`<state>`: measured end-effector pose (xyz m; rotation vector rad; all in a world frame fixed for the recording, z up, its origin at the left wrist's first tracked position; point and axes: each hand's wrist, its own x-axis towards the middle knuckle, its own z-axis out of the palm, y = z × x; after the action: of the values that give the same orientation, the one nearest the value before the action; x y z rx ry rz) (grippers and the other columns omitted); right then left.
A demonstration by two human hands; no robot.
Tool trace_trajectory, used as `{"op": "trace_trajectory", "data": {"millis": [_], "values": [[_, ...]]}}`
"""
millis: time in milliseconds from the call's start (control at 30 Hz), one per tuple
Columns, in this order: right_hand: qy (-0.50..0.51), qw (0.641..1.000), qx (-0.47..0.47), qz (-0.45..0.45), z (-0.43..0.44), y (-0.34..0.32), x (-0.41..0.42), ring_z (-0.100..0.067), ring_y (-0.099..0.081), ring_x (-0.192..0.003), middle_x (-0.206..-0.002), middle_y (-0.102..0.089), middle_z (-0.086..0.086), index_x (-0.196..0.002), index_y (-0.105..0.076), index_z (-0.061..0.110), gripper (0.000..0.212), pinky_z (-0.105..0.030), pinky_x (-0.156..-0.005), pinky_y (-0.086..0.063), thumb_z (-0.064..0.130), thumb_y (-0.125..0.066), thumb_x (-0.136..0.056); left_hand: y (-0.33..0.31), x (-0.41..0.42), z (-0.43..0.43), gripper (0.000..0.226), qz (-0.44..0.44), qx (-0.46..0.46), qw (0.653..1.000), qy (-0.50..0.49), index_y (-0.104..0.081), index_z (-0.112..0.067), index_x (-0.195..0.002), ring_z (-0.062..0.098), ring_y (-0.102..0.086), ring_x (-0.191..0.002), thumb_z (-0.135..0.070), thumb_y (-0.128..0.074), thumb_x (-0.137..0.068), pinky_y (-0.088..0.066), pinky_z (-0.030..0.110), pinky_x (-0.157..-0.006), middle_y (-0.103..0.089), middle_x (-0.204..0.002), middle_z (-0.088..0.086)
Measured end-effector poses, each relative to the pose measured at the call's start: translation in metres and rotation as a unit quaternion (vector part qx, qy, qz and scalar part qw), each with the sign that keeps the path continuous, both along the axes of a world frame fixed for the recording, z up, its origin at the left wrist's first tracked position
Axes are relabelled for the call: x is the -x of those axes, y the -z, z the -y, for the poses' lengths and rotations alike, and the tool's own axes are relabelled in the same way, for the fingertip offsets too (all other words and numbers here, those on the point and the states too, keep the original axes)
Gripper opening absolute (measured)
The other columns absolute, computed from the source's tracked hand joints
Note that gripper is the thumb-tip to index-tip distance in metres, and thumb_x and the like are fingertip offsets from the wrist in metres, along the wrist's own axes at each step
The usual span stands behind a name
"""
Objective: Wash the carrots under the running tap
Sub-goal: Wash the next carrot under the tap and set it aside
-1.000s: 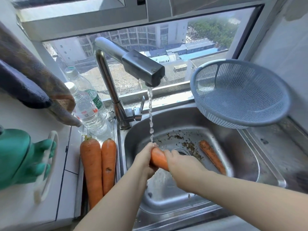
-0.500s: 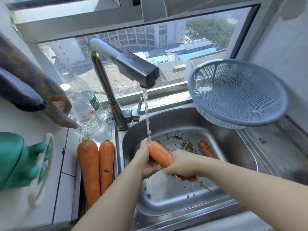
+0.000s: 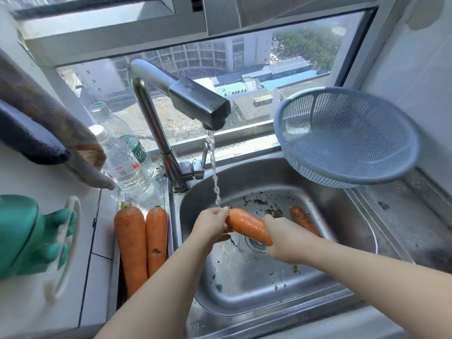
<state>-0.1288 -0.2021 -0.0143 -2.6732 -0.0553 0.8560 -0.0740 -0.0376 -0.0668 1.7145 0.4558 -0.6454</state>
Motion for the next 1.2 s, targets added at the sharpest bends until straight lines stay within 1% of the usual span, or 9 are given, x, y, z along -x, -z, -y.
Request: {"op": "trace_trajectory", "data": {"millis": [167, 300, 400, 567, 667, 767, 1000, 1100, 1200], "values": [[0.121, 0.948, -0.245, -0.165, -0.003, 0.008, -0.003, -0.016, -0.049, -0.053, -0.079, -0.054, -0.012, -0.1, -0.049, 0.011, 0.024, -0.028, -0.045, -0.036, 0.016, -0.062, -0.08, -0.012, 0.013, 0.01, 0.014, -0.046, 0.263, 0.95, -0.162, -0.061, -0.017, -0.104, 0.02, -0.058, -0.081, -0.023, -0.051, -0.098, -0.052, 0.035, -0.066, -0.059, -0.097, 0.01], [0.15, 0.918, -0.308, -0.199, -0.007, 0.005, -0.007, -0.011, -0.048, -0.048, -0.071, -0.05, -0.007, -0.094, -0.046, 0.011, 0.019, -0.024, -0.044, -0.037, 0.011, -0.062, -0.083, -0.016, 0.019, 0.006, 0.035, -0.04, 0.386, 0.903, -0.184, -0.043, -0.02, -0.129, 0.023, -0.054, -0.094, -0.007, -0.048, -0.097, -0.049, 0.04, -0.083, -0.048, -0.119, 0.014], [0.088, 0.962, -0.224, -0.131, -0.012, 0.007, -0.004, -0.012, -0.053, -0.05, -0.073, -0.054, -0.005, -0.092, -0.046, 0.013, 0.017, -0.025, -0.045, -0.042, 0.011, -0.058, -0.08, -0.02, 0.021, 0.005, 0.042, -0.015, 0.359, 0.919, -0.163, -0.041, -0.018, -0.132, 0.022, -0.055, -0.089, 0.0, -0.048, -0.095, -0.049, 0.039, -0.077, -0.05, -0.111, 0.013], [0.037, 0.982, -0.181, -0.049, -0.023, 0.011, -0.004, -0.016, -0.053, -0.051, -0.066, -0.049, -0.002, -0.076, -0.041, 0.014, 0.015, -0.025, -0.046, -0.042, 0.006, -0.053, -0.075, -0.02, 0.015, 0.011, 0.009, -0.013, 0.281, 0.94, -0.192, -0.054, -0.012, -0.103, 0.017, -0.055, -0.071, -0.017, -0.048, -0.099, -0.05, 0.035, -0.067, -0.054, -0.085, 0.008], [0.07, 0.969, -0.21, -0.11, -0.014, 0.002, -0.006, -0.007, -0.052, -0.044, -0.071, -0.051, -0.003, -0.092, -0.047, 0.011, 0.015, -0.019, -0.039, -0.038, 0.008, -0.055, -0.08, -0.028, 0.014, -0.005, 0.03, -0.068, 0.375, 0.913, -0.145, -0.047, -0.017, -0.125, 0.025, -0.056, -0.093, -0.004, -0.045, -0.098, -0.05, 0.042, -0.078, -0.051, -0.113, 0.016], [0.063, 0.97, -0.206, -0.11, -0.013, 0.002, -0.006, -0.009, -0.052, -0.047, -0.074, -0.052, -0.004, -0.098, -0.048, 0.01, 0.02, -0.022, -0.042, -0.041, 0.008, -0.056, -0.08, -0.031, 0.016, -0.017, 0.059, -0.055, 0.361, 0.928, -0.078, -0.037, -0.023, -0.138, 0.032, -0.054, -0.108, 0.007, -0.051, -0.089, -0.051, 0.041, -0.08, -0.041, -0.132, 0.019], [0.037, 0.99, -0.133, 0.006, -0.03, 0.012, -0.001, -0.019, -0.059, -0.073, -0.087, -0.057, -0.003, -0.093, -0.044, 0.017, 0.021, -0.03, -0.058, -0.047, 0.013, -0.057, -0.076, -0.026, 0.015, 0.006, 0.022, 0.04, 0.137, 0.973, -0.181, -0.059, -0.009, -0.108, 0.016, -0.059, -0.073, -0.025, -0.046, -0.101, -0.049, 0.029, -0.06, -0.06, -0.085, 0.006], [0.031, 0.985, -0.17, -0.011, -0.025, 0.01, 0.001, -0.013, -0.054, -0.064, -0.081, -0.054, 0.001, -0.088, -0.043, 0.019, 0.021, -0.023, -0.052, -0.045, 0.008, -0.057, -0.078, -0.038, 0.016, -0.001, 0.023, -0.006, 0.193, 0.967, -0.167, -0.058, -0.014, -0.094, 0.018, -0.057, -0.075, -0.025, -0.04, -0.103, -0.05, 0.03, -0.065, -0.058, -0.084, 0.008], [0.02, 0.973, -0.221, -0.064, -0.015, 0.005, -0.004, -0.009, -0.053, -0.053, -0.073, -0.052, 0.0, -0.085, -0.045, 0.017, 0.019, -0.02, -0.048, -0.044, 0.004, -0.058, -0.079, -0.043, 0.023, -0.015, 0.021, -0.013, 0.281, 0.957, -0.074, -0.051, -0.014, -0.119, 0.022, -0.058, -0.094, -0.012, -0.047, -0.099, -0.054, 0.035, -0.076, -0.054, -0.108, 0.012]]}}
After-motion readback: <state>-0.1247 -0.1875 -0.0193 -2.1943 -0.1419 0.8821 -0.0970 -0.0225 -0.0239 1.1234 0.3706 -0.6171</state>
